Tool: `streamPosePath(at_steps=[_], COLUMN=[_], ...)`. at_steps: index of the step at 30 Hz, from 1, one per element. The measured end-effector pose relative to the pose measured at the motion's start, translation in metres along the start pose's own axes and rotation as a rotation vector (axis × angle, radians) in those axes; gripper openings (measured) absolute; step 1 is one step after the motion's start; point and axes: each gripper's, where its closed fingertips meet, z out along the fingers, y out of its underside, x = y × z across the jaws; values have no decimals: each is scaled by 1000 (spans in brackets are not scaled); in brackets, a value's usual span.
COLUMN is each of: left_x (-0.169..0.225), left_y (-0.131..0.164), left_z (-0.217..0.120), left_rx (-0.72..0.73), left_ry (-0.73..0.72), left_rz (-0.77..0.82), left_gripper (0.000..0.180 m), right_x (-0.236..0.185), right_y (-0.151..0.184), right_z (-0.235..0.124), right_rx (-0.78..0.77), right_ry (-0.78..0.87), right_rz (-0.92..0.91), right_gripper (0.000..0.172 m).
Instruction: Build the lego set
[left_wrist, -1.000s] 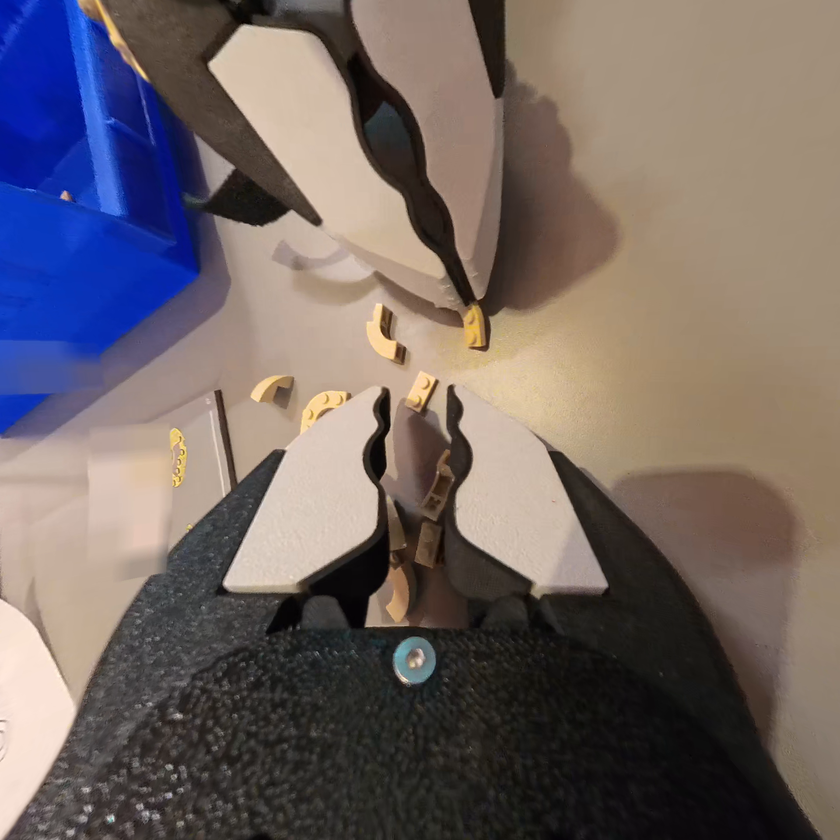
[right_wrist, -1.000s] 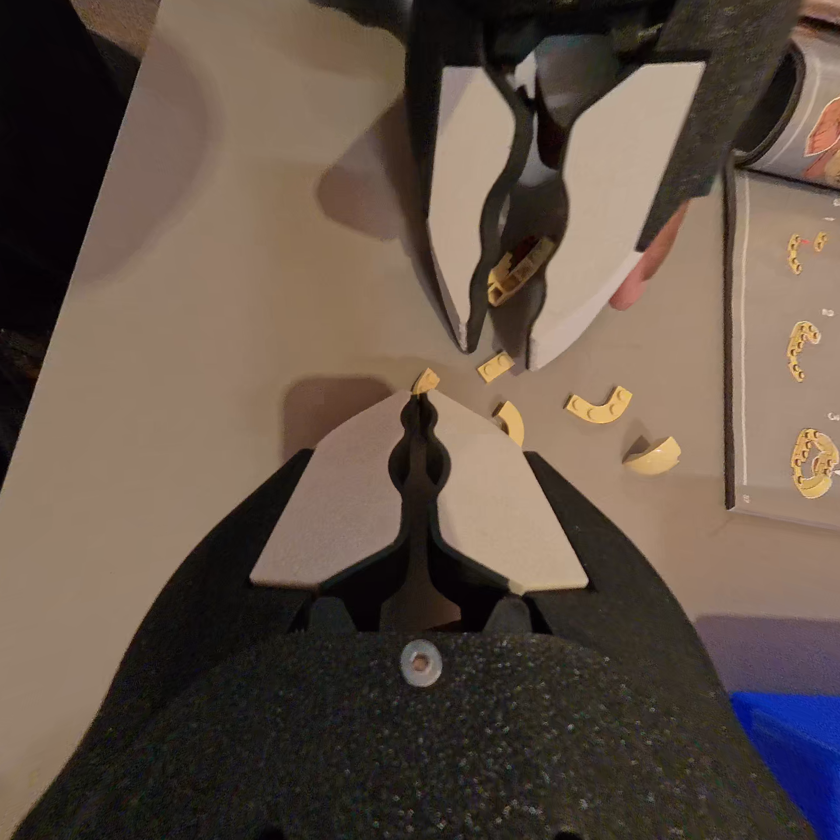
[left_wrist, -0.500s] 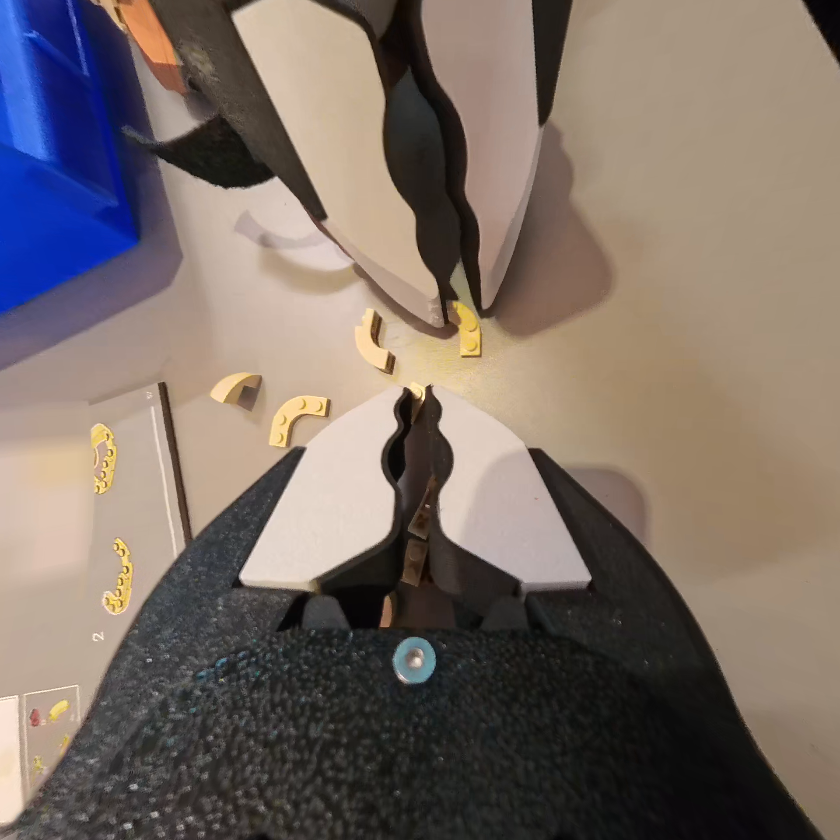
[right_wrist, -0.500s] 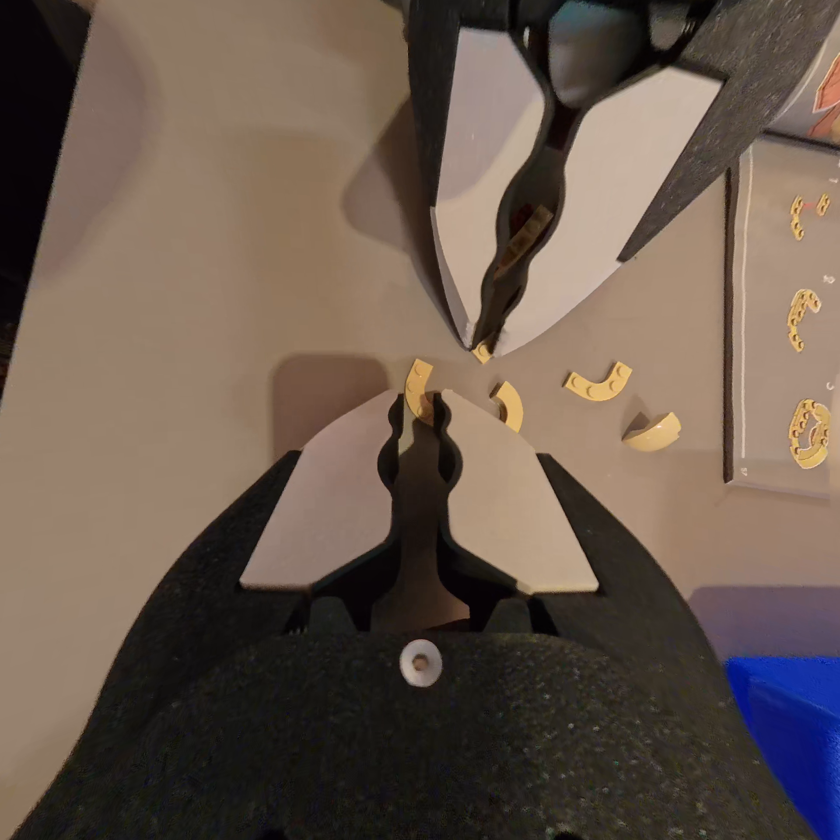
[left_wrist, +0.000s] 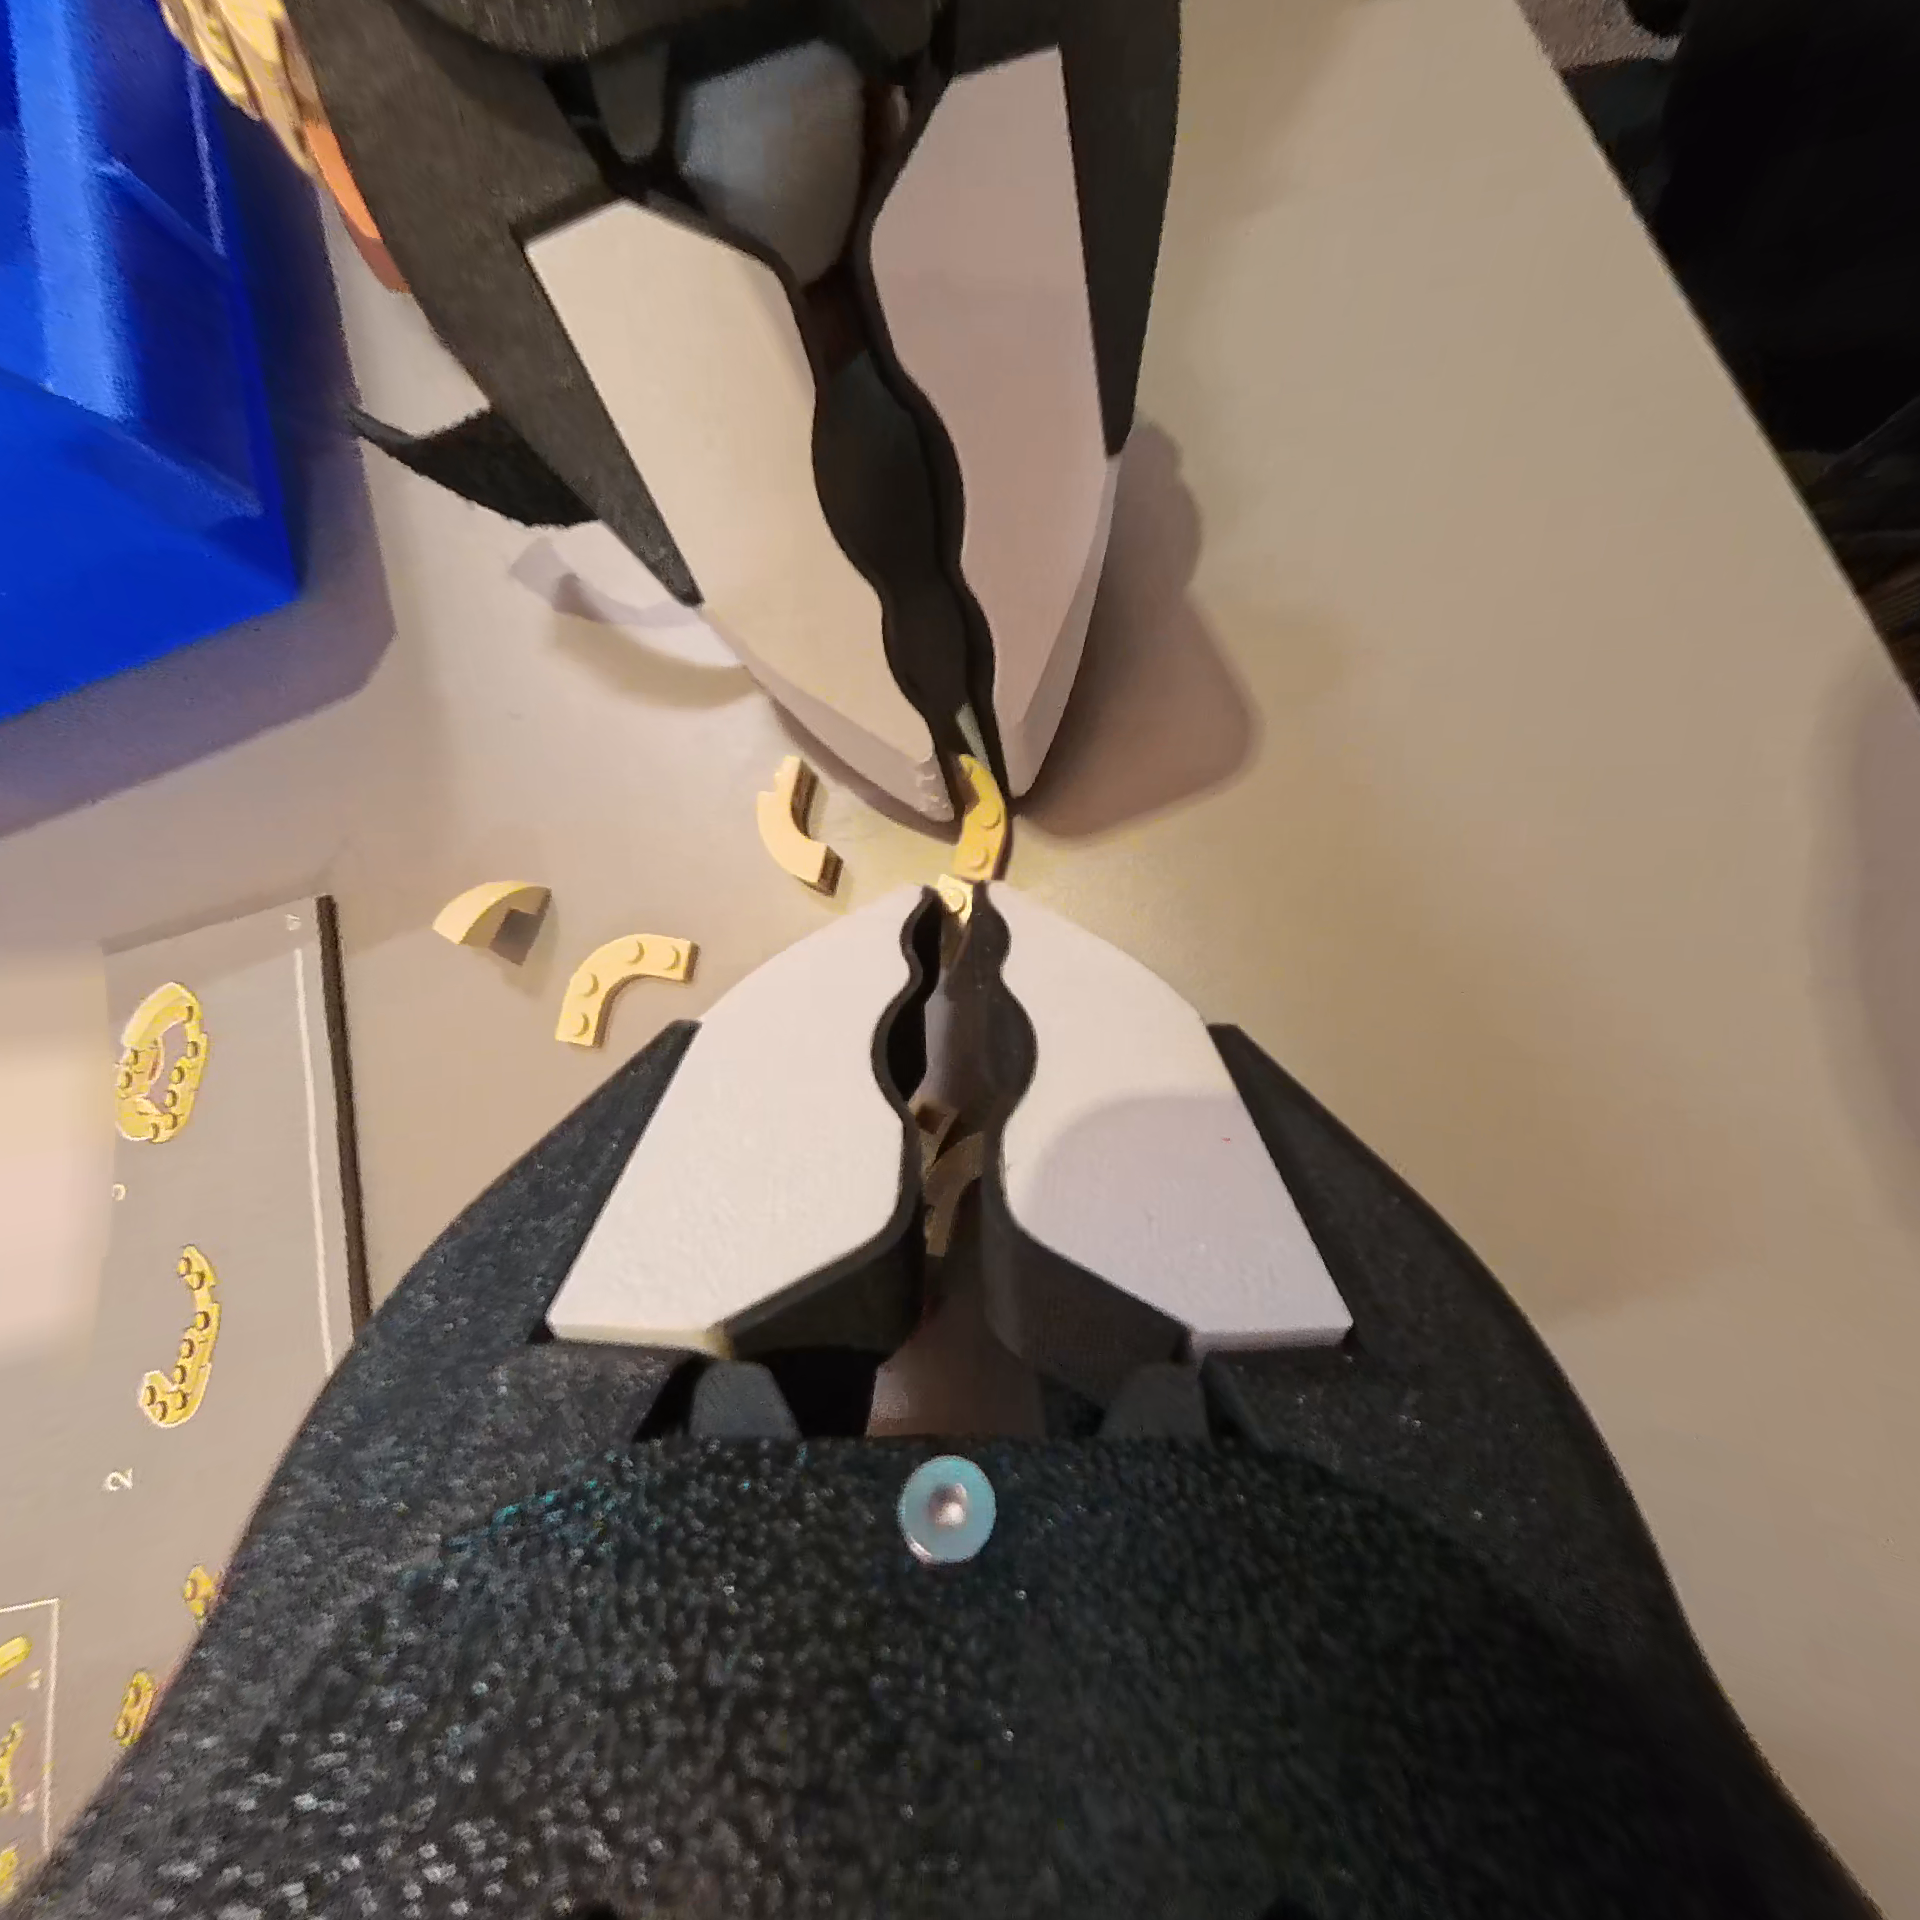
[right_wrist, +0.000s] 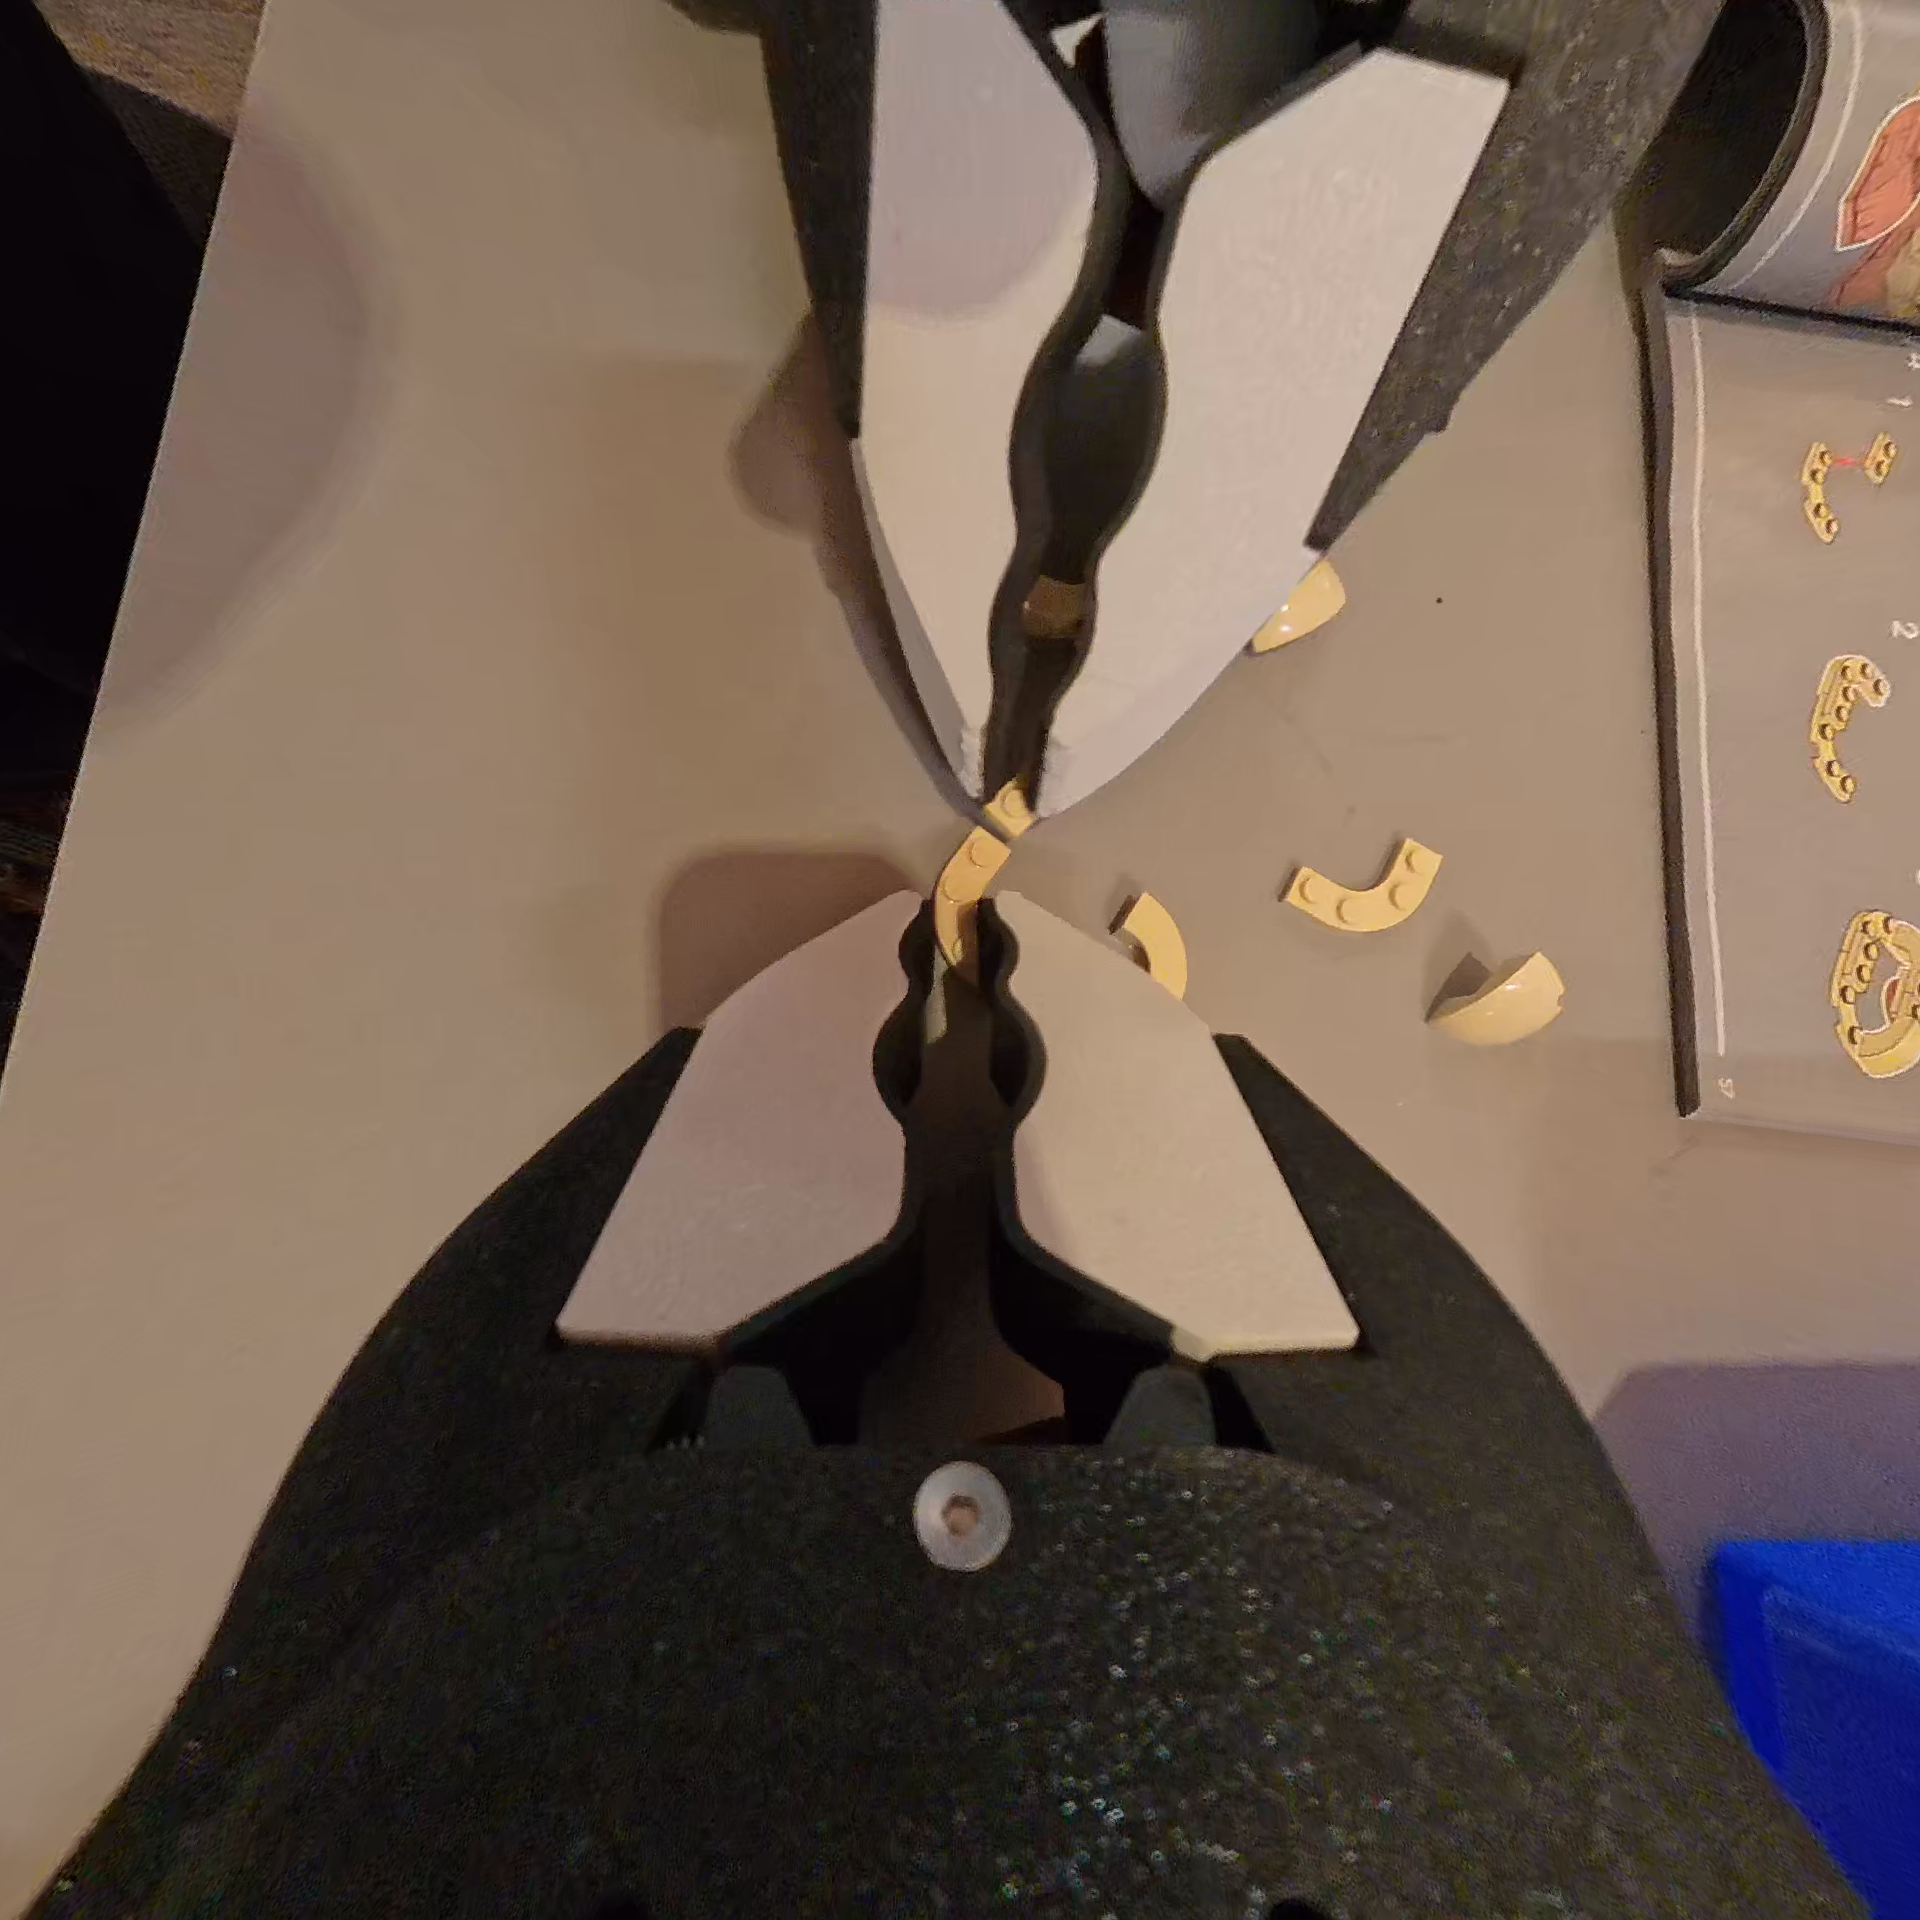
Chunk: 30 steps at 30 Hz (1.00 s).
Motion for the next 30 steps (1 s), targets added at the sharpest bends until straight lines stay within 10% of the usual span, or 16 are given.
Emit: streamPosePath(at_steps=[30], left_x=[-5], left_y=[5], left_z=[4], left_rx=[-58], left_ry=[-66], left_rz=[-51], left_gripper=[9], right_x=[6], right_y=[-2], right_z=[-1], right_rx=[26], right_ry=[26], right_rz=[12], right_gripper=[2])
